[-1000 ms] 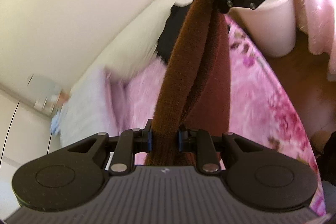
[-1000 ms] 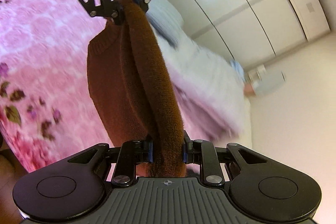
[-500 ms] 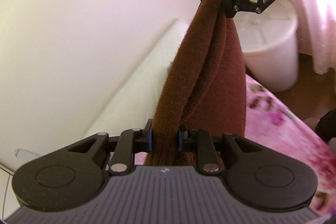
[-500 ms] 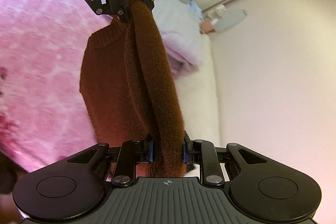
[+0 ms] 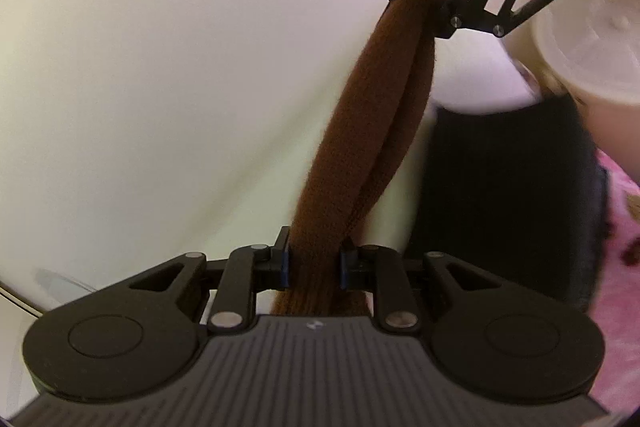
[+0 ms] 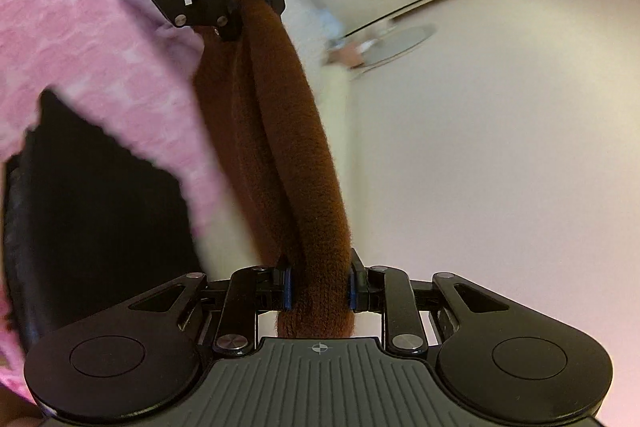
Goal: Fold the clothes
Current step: 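Carry the held vest with both grippers over to the clothes stack, then lower the vest onto the dark clothes stack and open both grippers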
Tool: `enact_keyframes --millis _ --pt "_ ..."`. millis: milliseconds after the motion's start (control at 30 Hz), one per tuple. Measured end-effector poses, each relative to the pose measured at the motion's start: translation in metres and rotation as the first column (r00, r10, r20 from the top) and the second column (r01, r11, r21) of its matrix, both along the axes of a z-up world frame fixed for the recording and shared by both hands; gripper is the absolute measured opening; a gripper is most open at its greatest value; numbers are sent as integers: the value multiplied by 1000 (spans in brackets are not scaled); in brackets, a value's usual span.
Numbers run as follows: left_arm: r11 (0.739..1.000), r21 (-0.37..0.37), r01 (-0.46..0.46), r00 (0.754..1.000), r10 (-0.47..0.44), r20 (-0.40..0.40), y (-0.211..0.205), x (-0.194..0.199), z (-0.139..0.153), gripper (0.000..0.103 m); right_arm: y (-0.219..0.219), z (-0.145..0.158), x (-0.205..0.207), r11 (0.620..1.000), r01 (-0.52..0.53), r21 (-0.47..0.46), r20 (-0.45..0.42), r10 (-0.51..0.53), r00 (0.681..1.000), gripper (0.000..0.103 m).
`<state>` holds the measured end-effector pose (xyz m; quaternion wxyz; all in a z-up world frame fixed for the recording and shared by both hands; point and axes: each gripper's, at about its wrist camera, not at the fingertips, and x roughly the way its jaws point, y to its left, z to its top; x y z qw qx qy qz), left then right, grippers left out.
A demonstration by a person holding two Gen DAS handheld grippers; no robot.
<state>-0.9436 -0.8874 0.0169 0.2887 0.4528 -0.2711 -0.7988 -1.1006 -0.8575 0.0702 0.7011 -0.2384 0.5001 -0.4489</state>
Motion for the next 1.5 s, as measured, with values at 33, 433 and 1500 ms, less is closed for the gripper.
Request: enact_keyframes --millis 33,433,1500 --pt "999 47 -8 999 7 37 -1 -5 -31 19 -2 -26 -3 998 -4 56 3 4 1000 24" --pt "998 68 -2 995 -4 98 15 0 -114 30 24 -116 -21 979 -68 191 -31 76 997 30" --pt "944 267 -193 938 258 -234 20 34 -54 31 36 -86 5 966 91 241 304 -164 938 36"
